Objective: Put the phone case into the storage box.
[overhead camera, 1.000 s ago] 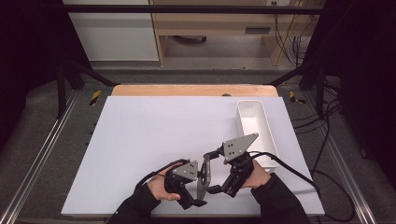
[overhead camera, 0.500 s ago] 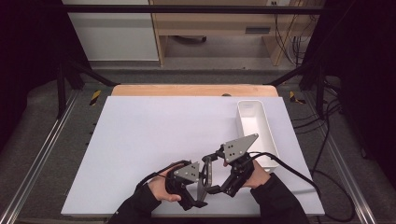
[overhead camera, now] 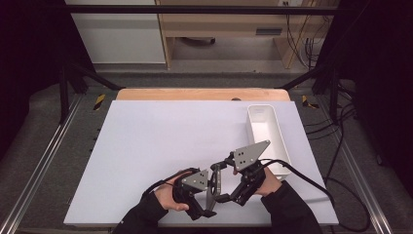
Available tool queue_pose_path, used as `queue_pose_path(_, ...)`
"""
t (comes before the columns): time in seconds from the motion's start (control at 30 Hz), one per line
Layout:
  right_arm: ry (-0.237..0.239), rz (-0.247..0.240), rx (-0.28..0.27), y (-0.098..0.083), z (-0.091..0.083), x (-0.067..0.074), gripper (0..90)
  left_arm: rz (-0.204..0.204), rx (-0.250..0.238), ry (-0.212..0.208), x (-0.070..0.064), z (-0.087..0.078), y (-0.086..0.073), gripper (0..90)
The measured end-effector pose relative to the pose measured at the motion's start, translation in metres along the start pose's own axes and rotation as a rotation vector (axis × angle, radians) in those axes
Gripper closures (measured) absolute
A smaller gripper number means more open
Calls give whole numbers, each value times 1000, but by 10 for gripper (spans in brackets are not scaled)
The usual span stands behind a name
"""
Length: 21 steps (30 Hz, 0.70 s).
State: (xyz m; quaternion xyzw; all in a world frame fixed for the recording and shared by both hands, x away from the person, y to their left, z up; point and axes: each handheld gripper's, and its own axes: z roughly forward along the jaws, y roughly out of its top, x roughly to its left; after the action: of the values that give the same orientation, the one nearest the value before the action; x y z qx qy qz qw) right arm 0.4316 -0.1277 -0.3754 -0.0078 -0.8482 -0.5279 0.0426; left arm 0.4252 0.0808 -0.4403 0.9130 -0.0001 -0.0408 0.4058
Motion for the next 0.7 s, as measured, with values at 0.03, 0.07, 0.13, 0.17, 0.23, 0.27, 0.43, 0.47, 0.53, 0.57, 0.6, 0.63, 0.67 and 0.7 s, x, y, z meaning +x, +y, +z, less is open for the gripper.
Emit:
queue_pose_path(0.03,-1,-1,1,0,0,0,122,0,0,-1,0,0,0,116)
queue_pose_path(0.07,-1,0,3,0,0,0,124,-1,1,0,0,0,0,116)
queue_pose_path(0.13,-3,0,4,0,0,0,124,-1,2,1,0,1,0,116)
queue_pose_path(0.17,-3,-1,5,0,0,0,125,-2,1,1,0,1,0,116)
queue_pose_path(0.23,-5,0,4,0,0,0,126,-3,1,0,0,1,0,116)
queue_pose_path(0.27,-7,2,4,0,0,0,127,-5,-3,-1,0,1,0,116)
queue_pose_path(0.43,-10,4,2,0,0,1,129,-7,-5,-2,0,1,0,115)
queue_pose_path(0.47,-10,6,3,0,0,1,130,-7,-6,-1,0,1,-1,115)
queue_pose_path(0.53,-11,4,5,0,0,1,130,-6,-8,0,0,1,-1,115)
queue_pose_path(0.57,-11,4,5,0,0,1,130,-6,-8,0,0,1,-1,115)
queue_pose_path(0.6,-13,5,5,0,0,1,131,-6,-8,0,0,1,-1,115)
queue_pose_path(0.63,-14,4,6,0,0,2,131,-6,-5,1,0,1,0,114)
queue_pose_path(0.67,-14,4,6,0,0,2,131,-7,-6,1,0,2,-1,114)
queue_pose_path(0.7,-13,4,6,0,0,2,131,-8,-6,0,0,2,-1,114)
